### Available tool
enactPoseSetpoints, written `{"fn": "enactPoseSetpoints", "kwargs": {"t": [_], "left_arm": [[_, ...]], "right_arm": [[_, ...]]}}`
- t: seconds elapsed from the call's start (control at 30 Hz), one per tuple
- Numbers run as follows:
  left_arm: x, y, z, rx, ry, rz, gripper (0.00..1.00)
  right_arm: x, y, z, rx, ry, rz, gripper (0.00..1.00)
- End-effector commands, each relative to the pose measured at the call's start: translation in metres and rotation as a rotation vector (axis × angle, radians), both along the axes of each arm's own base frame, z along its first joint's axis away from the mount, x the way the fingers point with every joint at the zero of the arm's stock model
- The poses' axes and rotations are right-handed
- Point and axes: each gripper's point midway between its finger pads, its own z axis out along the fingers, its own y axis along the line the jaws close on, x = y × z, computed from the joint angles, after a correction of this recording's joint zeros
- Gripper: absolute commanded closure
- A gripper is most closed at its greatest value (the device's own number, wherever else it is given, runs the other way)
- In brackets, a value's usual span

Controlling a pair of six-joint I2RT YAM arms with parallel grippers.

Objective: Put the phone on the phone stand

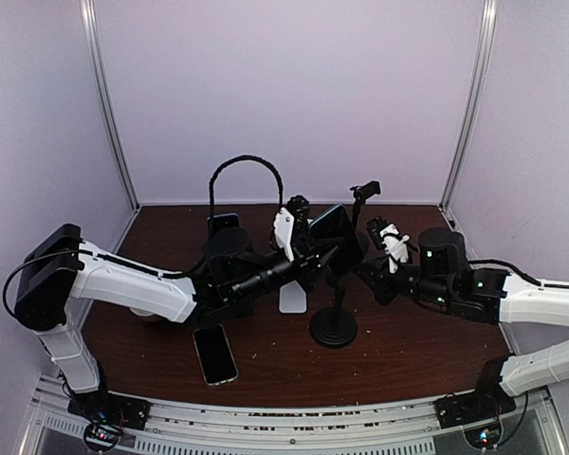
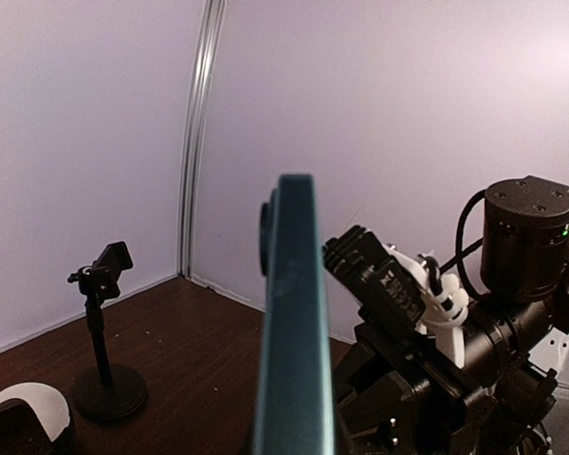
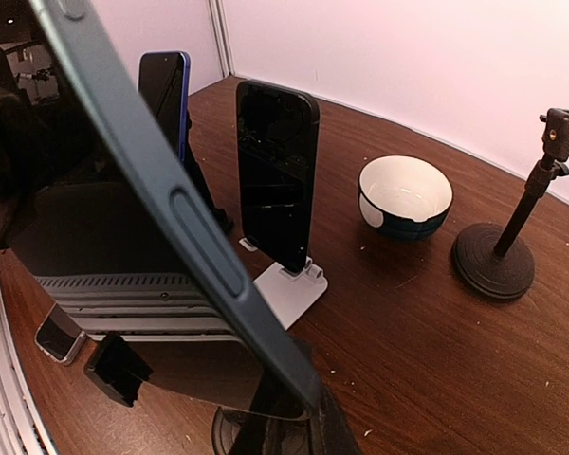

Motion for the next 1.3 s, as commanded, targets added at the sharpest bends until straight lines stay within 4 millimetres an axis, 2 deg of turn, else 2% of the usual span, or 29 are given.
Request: {"fn": "enactPoseSetpoints", "kwargs": {"t": [0.0,0.17,0.27,0.33,0.67,1.03,1.27], "left_arm": [[-0.011,-0.004,-0.04,0.13,0.143,-0.007,1.0],[-0.024,0.006,-0.083,0.274,0.303,-0.031,1.0],[-0.029,0.016,-0.109,0.38,0.372,-0.021,1.0],[-0.031,0.023,-0.119,0.42,0.394,-0.009,1.0],[-0.038,0.045,-0.128,0.532,0.34,0.054,1.0],[-0.046,0.042,-0.125,0.627,0.283,0.03,1.0],[-0.051,0.05,-0.134,0.719,0.342,0.028,1.0]], "right_arm": [[0.006,-0.008,0.011,0.051,-0.018,-0.062,1.0],[0.012,-0.024,0.01,0.023,-0.031,-0.144,1.0],[0.013,-0.023,0.009,0.009,-0.027,-0.144,1.0],[0.014,-0.023,0.007,0.001,-0.025,-0.144,1.0],[0.027,-0.044,-0.005,-0.089,-0.006,-0.227,1.0],[0.036,-0.06,-0.011,-0.121,0.023,-0.285,1.0],[0.041,-0.066,-0.013,-0.132,0.038,-0.307,1.0]]}}
